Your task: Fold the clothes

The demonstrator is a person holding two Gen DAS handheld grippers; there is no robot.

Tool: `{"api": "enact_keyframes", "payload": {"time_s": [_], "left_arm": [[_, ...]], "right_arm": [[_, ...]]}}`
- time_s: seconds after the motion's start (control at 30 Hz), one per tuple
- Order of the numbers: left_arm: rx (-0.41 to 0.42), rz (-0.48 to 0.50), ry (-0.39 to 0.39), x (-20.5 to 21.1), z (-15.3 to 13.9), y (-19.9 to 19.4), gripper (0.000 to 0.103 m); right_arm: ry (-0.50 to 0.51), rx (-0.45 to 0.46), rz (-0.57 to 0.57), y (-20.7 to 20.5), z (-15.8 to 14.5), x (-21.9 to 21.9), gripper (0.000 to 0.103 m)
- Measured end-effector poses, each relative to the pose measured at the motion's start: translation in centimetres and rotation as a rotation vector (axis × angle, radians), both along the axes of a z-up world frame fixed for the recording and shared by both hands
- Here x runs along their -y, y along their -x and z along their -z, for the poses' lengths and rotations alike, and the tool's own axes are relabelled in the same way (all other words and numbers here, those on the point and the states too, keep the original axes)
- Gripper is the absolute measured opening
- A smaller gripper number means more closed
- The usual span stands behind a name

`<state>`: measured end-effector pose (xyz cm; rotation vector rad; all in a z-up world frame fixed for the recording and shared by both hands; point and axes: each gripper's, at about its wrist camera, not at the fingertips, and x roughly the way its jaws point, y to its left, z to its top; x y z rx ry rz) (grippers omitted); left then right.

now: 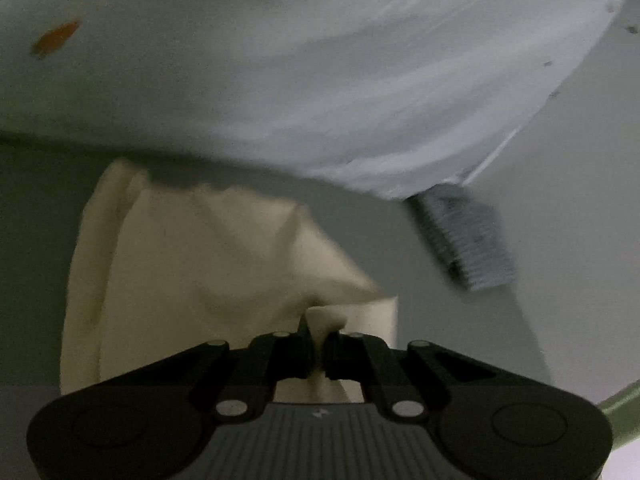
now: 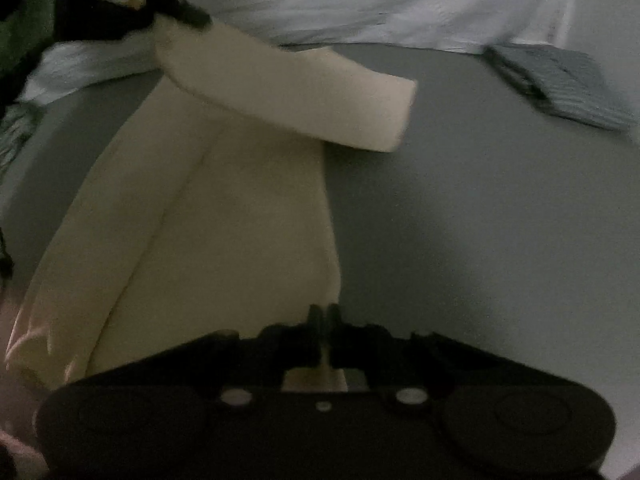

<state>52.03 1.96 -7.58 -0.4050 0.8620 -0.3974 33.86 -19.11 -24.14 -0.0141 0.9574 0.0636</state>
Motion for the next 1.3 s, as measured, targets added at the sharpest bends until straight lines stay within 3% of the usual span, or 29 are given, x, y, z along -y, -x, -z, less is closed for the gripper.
{"api": "enact_keyframes", "payload": {"time_s": [0.1, 0.17, 0.3, 0.37, 0.47, 0.53, 0.6, 0.7, 0.9, 0.97, 1.03, 1.07, 1.1, 1.17, 1.23, 1.3], "left_arm": [[0.121, 0.03, 0.015, -1.2, -4.3, -0.8, 0.005], [0.216, 0.0, 0.051, -4.0, -8.1, -0.5, 0.004], [0.399, -0.154, 0.095, -12.4, -14.9, 1.8, 0.005], [0.424, -0.252, 0.094, -16.9, -16.0, 3.2, 0.005], [0.395, -0.432, 0.02, -23.3, -14.9, 5.1, 0.005], [0.329, -0.515, -0.022, -26.3, -12.7, 5.5, 0.005], [0.261, -0.585, -0.018, -28.8, -10.5, 6.0, 0.005], [0.18, -0.655, -0.007, -31.0, -8.2, 6.8, 0.005], [0.15, -0.657, 0.007, -31.0, -7.1, 7.5, 0.005], [0.136, -0.651, -0.045, -30.4, -6.9, 7.1, 0.006], [0.108, -0.659, -0.106, -29.8, -6.5, 6.9, 0.014], [0.091, -0.666, -0.124, -29.7, -6.2, 7.0, 0.027], [0.078, -0.673, -0.132, -29.6, -5.7, 6.9, 0.043], [0.056, -0.68, -0.121, -29.7, -4.6, 7.2, 0.057], [0.042, -0.657, -0.104, -29.5, -3.8, 7.5, 0.064], [0.032, -0.628, -0.141, -28.5, -3.1, 7.2, 0.074]], "right_arm": [[0.006, 0.05, 0.064, 0.8, -2.3, -0.8, 0.002], [0.035, 0.097, 0.065, 1.7, -4.6, -2.0, 0.002], [0.128, 0.175, -0.078, 3.2, -8.6, -7.5, 0.002], [0.159, 0.184, -0.171, 3.9, -9.3, -10.5, 0.002], [0.157, 0.112, -0.27, 4.0, -6.7, -13.8, 0.002], [0.143, 0.048, -0.298, 3.6, -4.5, -14.7, 0.002], [0.132, -0.012, -0.315, 3.1, -2.7, -15.4, 0.002], [0.102, -0.054, -0.317, 2.8, -2.3, -15.0, 0.003], [-0.001, -0.072, -0.316, 2.4, -2.7, -13.9, 0.005], [-0.036, -0.078, -0.316, 2.3, -2.8, -13.5, 0.011], [-0.063, -0.062, -0.305, 2.2, -3.2, -13.2, 0.028], [-0.076, -0.047, -0.294, 2.1, -3.6, -13.0, 0.039], [-0.095, -0.028, -0.275, 2.0, -3.9, -12.6, 0.04], [-0.146, 0.005, -0.215, 1.5, -4.6, -11.4, 0.042], [-0.22, 0.037, -0.132, 0.6, -5.1, -9.6, 0.044], [-0.293, 0.062, -0.052, -0.7, -5.3, -7.9, 0.044]]}}
